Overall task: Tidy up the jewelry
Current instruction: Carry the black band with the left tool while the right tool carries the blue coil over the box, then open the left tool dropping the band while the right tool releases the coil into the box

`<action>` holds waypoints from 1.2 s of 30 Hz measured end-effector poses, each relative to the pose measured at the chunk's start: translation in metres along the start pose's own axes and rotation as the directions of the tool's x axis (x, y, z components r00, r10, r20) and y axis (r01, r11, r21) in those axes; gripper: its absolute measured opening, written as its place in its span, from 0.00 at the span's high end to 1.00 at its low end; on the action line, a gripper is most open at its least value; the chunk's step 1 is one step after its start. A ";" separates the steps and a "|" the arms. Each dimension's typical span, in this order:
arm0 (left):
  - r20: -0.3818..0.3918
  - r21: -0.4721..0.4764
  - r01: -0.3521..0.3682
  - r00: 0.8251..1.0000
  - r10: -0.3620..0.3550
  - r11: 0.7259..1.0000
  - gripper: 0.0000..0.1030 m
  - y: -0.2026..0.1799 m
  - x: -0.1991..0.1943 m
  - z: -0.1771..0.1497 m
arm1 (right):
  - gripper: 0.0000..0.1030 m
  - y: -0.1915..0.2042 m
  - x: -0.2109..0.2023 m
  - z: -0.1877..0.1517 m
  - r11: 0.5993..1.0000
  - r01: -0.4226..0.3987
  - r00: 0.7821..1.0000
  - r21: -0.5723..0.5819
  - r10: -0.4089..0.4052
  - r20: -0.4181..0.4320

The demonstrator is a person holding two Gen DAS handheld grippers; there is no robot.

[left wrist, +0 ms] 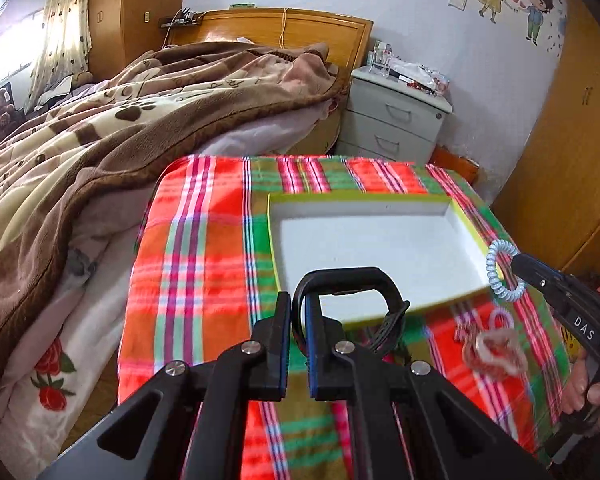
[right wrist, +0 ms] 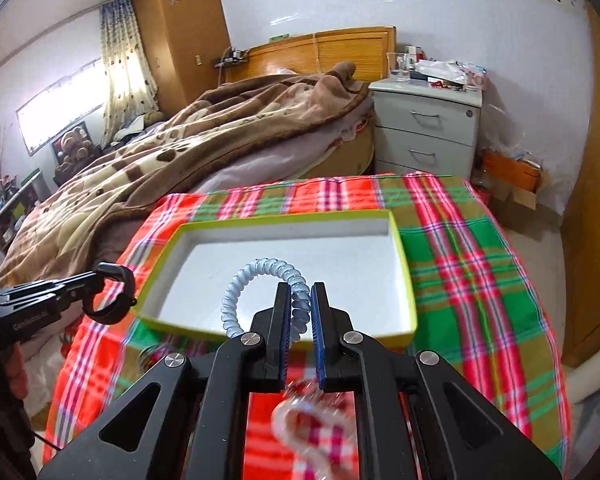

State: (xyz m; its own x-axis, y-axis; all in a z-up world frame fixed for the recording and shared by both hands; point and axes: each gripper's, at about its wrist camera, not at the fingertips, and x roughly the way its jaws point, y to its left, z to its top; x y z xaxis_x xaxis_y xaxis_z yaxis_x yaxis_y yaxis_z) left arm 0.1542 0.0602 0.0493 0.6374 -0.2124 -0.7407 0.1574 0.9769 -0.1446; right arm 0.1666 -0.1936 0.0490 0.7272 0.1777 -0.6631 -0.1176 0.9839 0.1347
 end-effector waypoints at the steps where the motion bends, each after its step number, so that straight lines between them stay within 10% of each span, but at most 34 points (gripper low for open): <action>1: -0.001 -0.003 0.003 1.000 -0.003 1.000 0.93 -0.001 0.003 0.004 | 0.90 -0.002 0.003 0.002 1.000 0.003 1.000 -0.003 -0.003 -0.002; 36: -0.183 -0.046 0.018 0.983 -0.026 0.999 0.93 -0.008 0.141 0.049 | 0.90 -0.058 0.136 0.037 0.996 0.055 0.966 -0.076 -0.072 -0.248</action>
State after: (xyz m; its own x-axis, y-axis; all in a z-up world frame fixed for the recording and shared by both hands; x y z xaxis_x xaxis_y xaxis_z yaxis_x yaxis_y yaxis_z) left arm 0.2793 0.0211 -0.0217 0.4844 -0.2293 -0.8443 0.1340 0.9731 -0.1874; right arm 0.2970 -0.2276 -0.0215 0.5434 0.1056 -0.8328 -0.1284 0.9908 0.0418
